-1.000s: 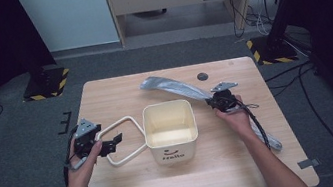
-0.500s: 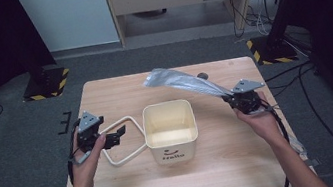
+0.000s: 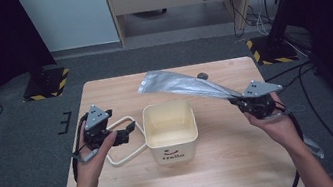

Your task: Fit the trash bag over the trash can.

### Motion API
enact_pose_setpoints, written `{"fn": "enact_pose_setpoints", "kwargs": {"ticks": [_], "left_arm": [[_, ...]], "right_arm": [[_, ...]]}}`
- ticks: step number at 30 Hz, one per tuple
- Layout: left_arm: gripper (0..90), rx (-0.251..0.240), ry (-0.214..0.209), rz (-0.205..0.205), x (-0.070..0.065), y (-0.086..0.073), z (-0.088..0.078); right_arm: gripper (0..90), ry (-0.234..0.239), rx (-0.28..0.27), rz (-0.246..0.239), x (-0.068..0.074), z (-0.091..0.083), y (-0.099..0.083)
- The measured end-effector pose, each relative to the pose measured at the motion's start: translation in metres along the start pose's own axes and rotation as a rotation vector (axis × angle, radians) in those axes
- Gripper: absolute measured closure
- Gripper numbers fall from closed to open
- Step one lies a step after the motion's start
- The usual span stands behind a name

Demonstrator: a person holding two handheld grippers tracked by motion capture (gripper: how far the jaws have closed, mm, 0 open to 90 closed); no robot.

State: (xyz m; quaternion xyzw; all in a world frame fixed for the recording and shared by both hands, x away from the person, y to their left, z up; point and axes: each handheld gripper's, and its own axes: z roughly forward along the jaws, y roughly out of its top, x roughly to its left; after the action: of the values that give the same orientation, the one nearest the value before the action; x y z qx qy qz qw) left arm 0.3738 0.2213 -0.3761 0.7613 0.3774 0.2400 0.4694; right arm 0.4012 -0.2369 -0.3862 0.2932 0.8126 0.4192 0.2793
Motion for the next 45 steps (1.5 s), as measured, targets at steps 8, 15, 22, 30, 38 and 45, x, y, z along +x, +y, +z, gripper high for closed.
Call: {"fn": "enact_pose_setpoints", "kwargs": {"ticks": [8, 15, 22, 30, 38, 45], "left_arm": [[7.6, -0.001, -0.045, 0.058, -0.024, 0.013, 0.011], [9.1, -0.001, -0.048, 0.086, -0.037, 0.023, 0.019], [11.8, 0.013, -0.051, 0.107, -0.046, 0.033, 0.03], [13.6, 0.011, -0.071, 0.128, -0.056, 0.036, 0.035], [15.4, 0.0, -0.078, 0.159, -0.066, 0.041, 0.041], [15.9, 0.003, -0.093, 0.177, -0.077, 0.048, 0.053]], "right_arm": [[89.4, 0.024, 0.001, -0.03, 0.0, -0.01, 0.001], [89.3, 0.035, -0.001, -0.038, -0.002, -0.02, 0.003], [89.1, 0.049, 0.002, -0.049, -0.004, -0.024, 0.007], [89.0, 0.056, -0.001, -0.065, -0.005, -0.033, 0.006], [89.1, 0.074, -0.001, -0.077, -0.006, -0.039, 0.005], [89.1, 0.093, 0.011, -0.103, -0.002, -0.039, 0.007]]}}
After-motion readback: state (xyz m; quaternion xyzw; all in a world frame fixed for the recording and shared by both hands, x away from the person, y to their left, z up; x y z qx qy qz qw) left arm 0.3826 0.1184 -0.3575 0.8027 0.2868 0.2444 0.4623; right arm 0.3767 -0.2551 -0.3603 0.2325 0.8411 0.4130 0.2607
